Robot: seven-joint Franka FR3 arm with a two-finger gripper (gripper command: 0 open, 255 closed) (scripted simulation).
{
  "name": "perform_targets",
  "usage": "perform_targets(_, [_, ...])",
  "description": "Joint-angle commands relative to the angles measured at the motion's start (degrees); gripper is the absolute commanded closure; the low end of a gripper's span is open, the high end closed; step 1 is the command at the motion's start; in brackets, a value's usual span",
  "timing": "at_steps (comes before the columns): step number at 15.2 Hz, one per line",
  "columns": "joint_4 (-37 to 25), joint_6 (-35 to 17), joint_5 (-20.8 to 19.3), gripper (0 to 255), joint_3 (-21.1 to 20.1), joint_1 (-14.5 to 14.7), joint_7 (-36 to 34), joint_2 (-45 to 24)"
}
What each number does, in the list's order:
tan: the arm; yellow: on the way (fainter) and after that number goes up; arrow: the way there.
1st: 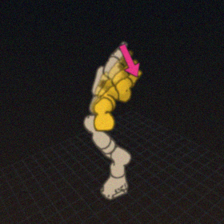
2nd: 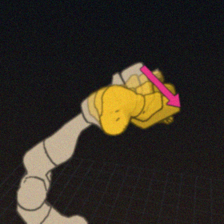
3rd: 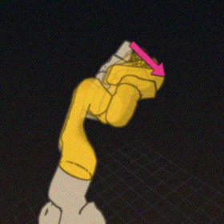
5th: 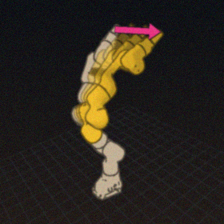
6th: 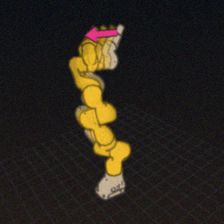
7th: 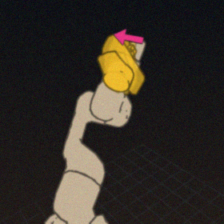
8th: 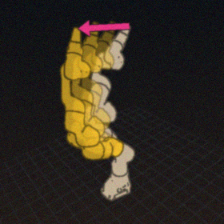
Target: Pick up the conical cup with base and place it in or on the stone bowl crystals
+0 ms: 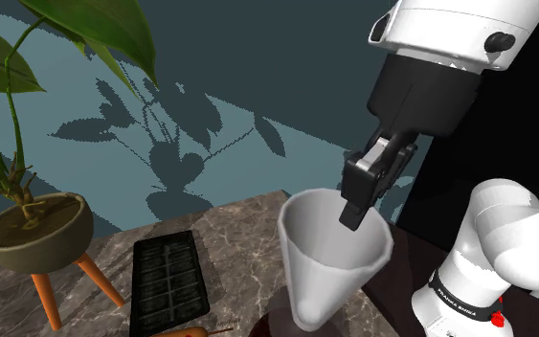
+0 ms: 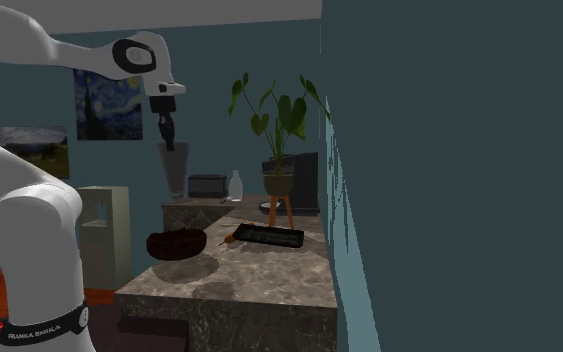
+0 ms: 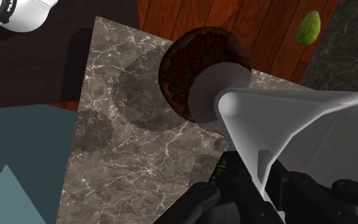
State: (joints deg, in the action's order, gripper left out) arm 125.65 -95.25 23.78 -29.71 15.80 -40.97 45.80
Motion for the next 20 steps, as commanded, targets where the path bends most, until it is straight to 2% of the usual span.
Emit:
perform_targets(1, [1.81, -1.4, 0.39, 255, -0.32, 0.2, 0.26, 0.47])
perform_targets(20, [17.03, -14.34, 4.96, 255, -4.78, 2.31, 2.05, 2.85])
